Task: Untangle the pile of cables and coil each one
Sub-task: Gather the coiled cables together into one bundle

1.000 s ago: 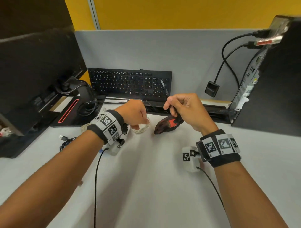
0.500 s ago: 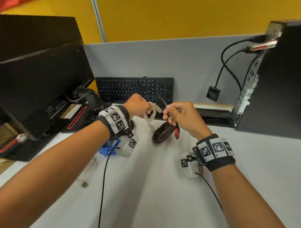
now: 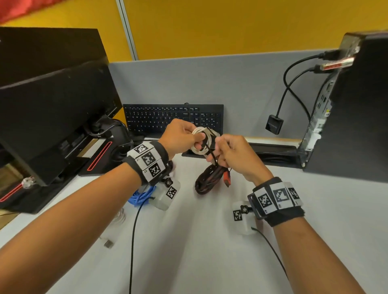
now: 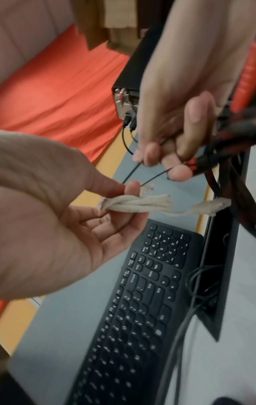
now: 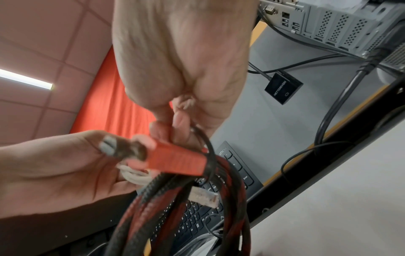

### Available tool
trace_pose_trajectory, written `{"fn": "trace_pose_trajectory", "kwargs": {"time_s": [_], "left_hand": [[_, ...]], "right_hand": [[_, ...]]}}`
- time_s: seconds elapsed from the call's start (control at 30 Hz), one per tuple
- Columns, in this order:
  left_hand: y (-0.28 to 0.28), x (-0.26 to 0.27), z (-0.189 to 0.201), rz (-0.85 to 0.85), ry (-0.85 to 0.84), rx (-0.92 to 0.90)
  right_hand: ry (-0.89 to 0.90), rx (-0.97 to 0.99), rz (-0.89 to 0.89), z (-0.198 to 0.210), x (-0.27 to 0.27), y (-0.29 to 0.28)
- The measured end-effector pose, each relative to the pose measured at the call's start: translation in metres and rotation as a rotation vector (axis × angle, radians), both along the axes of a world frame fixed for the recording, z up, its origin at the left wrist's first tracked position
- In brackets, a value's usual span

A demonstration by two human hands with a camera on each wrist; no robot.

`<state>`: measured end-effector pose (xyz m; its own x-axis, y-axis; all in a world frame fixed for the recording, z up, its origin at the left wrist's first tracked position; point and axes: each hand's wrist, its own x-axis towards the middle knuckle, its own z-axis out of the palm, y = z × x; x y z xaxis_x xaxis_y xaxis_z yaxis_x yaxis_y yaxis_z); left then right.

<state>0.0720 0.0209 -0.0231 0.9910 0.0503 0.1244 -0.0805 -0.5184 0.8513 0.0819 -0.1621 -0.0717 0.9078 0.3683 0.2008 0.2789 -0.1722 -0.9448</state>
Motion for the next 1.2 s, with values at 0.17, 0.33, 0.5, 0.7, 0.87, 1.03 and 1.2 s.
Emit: {"fn": "trace_pose_trajectory", "kwargs": {"time_s": [0.17,0.33,0.5,0.7,0.87,1.03,1.2], "left_hand": [[0.003,0.001,0.002,0.018,-0.157,0.335],[0.003,0.003,0.01,0.005,-0.233,0.352],[0.002,0.0,0.012,-0.188,-0.101,0.334],[0.004,0.0,0.012,-0.086,-0.116,0.307],[-0.001,-0.01,0.003,-0.121,-0.064,0.357],[-0.003,-0.019,-0.012,0.045,0.118,0.063],[-0.007,-0.028,-0.01,-0.03,-0.017,-0.01]], "right_hand": [[0.016,0.015,-0.045,0.001,0.001,0.001],[-0.117,0.009,-0.101,-0.003,0.0,0.003],[-0.176,0.007,-0.206,-0.006,0.004,0.002],[-0.137,-0.012,-0.131,-0.007,0.009,-0.002],[-0.087,-0.113,-0.061,-0.012,0.007,0.001],[0.061,-0.137,-0.115,-0.008,0.013,-0.01],[0.139,0.176,-0.208,-0.006,0.021,-0.034]]}}
